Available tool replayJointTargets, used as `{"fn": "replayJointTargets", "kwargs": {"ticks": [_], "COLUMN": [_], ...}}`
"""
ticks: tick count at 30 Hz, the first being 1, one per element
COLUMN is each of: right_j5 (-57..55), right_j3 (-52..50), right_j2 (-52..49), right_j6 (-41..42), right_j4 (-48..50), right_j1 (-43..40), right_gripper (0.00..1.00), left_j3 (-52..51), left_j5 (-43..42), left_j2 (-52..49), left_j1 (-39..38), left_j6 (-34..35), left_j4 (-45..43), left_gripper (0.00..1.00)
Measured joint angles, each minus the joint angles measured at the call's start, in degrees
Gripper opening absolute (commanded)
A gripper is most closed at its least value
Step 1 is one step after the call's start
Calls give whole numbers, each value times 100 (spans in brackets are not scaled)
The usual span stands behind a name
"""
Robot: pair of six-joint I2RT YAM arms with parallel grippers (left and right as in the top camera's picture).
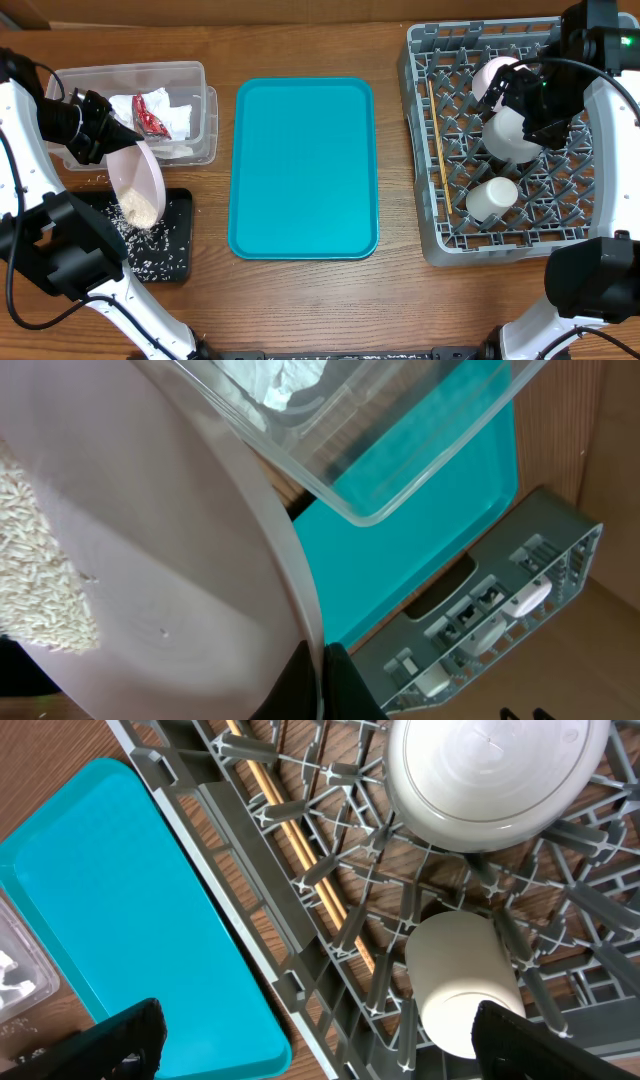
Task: Sort waste into correct bins and load items into the dishwasher
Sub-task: 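Tilt the white plate steeply over the black tray to pour rice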
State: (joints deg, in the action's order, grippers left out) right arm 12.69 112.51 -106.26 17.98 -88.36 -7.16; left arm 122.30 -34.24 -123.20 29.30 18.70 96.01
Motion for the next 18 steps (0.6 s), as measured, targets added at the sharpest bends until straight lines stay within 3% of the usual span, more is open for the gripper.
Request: {"fn": "replayJointTargets", "kwargs": {"ticks": [10, 18], "right_j5": [0, 0], "right_j3": [0, 0], "right_j2": [0, 0], "right_j6": [0, 0], "right_j4": [4, 2], "right_j1": [2, 0], "right_gripper": [100, 100], "left_j3": [-1088, -1150], "left_j5": [-765, -1001], "left_j2": [9, 9], "left_j1": [166, 372], "left_j6": [-492, -739], "left_j4": [-345, -304], "left_gripper": [4, 4]}}
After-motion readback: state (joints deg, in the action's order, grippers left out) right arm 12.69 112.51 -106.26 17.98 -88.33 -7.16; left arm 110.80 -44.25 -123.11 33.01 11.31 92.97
